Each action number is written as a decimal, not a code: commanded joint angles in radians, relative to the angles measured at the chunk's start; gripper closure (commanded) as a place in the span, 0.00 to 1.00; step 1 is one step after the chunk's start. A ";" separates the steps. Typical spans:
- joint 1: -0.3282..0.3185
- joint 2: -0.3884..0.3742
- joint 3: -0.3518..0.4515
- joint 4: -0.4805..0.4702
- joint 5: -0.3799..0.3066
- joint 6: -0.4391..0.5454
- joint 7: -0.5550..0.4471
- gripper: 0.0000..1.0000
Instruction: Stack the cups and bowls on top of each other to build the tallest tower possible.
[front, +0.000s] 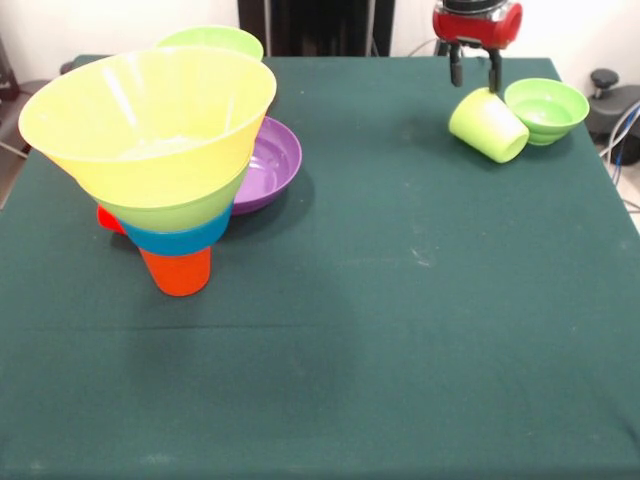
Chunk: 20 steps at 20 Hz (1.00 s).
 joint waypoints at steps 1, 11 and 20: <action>-0.014 0.100 0.040 -0.061 -0.021 -0.085 0.158 0.00; 0.011 0.082 0.010 -0.071 -0.025 -0.050 0.120 1.00; 0.030 0.050 -0.023 -0.063 -0.005 -0.033 0.133 1.00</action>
